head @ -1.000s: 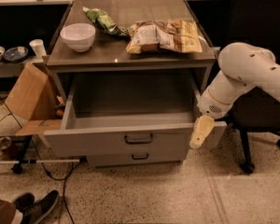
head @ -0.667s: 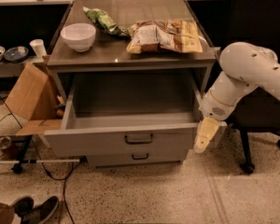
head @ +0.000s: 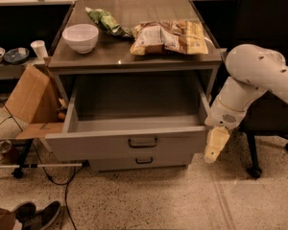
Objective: Open top drawer
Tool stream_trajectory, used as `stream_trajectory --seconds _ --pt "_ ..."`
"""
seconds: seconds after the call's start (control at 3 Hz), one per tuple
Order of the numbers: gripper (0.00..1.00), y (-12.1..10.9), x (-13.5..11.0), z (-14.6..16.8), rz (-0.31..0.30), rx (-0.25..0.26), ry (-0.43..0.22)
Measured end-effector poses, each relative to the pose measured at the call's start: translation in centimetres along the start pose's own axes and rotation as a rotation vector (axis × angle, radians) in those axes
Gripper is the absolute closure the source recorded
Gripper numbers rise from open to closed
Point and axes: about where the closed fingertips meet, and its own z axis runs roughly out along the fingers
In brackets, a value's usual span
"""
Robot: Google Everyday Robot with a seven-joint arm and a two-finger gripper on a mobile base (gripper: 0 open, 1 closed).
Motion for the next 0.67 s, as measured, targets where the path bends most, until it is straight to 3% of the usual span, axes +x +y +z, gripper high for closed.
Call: stream_trajectory --seconds 0.67 --pt "0.6 1.88 0.46 0.64 -0.041 -0.09 0.037"
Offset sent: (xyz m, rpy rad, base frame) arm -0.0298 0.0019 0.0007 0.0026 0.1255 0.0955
